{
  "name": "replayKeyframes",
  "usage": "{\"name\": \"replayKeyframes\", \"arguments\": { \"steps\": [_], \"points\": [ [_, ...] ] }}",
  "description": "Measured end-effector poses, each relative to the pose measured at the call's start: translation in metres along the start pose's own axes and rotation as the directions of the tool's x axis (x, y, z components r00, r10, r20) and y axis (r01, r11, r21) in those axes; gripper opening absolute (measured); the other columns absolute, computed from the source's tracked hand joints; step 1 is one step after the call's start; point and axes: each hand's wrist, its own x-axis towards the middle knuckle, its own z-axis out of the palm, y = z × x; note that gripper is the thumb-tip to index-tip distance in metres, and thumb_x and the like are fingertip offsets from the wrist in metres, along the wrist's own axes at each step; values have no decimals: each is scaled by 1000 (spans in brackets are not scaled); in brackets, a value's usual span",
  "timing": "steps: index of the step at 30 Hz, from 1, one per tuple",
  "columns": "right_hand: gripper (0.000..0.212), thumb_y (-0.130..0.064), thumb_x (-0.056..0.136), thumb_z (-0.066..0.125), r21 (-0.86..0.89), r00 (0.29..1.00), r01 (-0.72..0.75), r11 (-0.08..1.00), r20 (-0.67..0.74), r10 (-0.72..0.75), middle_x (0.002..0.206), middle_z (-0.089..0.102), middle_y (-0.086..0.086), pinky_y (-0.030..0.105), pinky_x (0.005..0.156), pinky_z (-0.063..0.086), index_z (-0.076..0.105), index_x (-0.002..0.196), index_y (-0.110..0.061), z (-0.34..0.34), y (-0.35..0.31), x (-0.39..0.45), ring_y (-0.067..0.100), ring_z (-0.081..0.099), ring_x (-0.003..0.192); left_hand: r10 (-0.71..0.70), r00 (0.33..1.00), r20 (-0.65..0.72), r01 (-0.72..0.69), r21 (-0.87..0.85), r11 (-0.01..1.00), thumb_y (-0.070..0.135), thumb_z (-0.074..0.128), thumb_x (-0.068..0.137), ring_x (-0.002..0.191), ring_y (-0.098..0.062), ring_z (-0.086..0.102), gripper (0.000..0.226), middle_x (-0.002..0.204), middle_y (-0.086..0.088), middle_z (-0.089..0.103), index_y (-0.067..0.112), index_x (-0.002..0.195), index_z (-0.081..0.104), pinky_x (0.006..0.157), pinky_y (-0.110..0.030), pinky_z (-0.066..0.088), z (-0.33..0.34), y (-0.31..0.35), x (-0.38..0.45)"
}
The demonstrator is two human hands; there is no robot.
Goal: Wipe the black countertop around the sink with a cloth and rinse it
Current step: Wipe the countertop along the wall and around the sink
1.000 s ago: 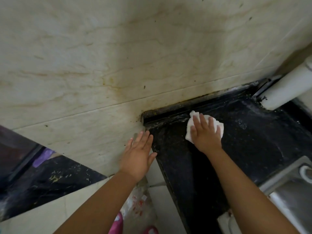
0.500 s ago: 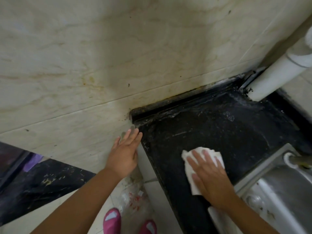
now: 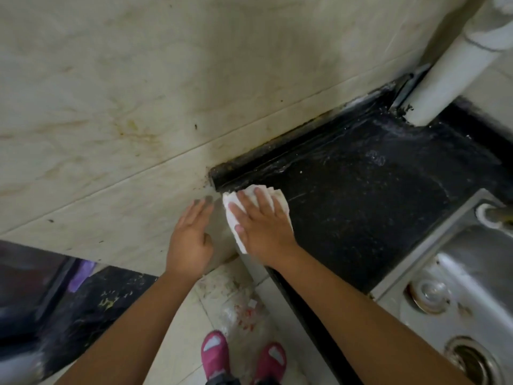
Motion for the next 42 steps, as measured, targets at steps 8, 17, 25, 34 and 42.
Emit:
{"name": "replayKeyframes", "arguments": {
  "steps": [8,17,25,34,42],
  "points": [
    [54,-39,98,2,7,988,3,1000,-156,-2,157,9,4,41,112,2,14,148,-22,45,14,-119,30,1,143,78,993,85,-81,30,996,16,26,80,137,-28,27,58,145,-15,32,3,135,37,109,-23,7,12,30,-4],
    [50,-37,99,17,73,969,-245,967,41,242,156,11,2,48,113,-1,16,148,-23,6,22,-38,29,2,141,71,993,94,-69,-26,997,-7,31,83,139,-22,18,56,148,-9,25,5,138,32,109,-19,6,19,23,-9],
    [52,-37,86,44,68,998,59,996,-10,-59,147,36,2,46,111,10,41,137,-28,11,12,-70,28,22,136,37,999,35,-38,7,999,-3,40,93,137,-27,25,42,144,-14,31,-2,135,36,107,-20,9,21,25,-12],
    [81,-47,77,-1,65,898,-407,911,211,386,154,13,1,51,106,31,23,146,-11,7,125,-114,33,24,139,13,978,210,-106,436,894,33,19,100,142,-18,-9,54,155,-5,-6,11,147,2,114,-33,-4,49,70,16],
    [53,-38,101,15,203,828,-556,806,217,516,156,-13,-2,45,114,-2,-5,148,-23,-8,164,-25,29,-12,143,-37,967,250,-99,507,856,35,12,99,140,-15,-18,56,154,-3,-17,12,145,-9,112,-32,-13,55,69,13]
  ]
}}
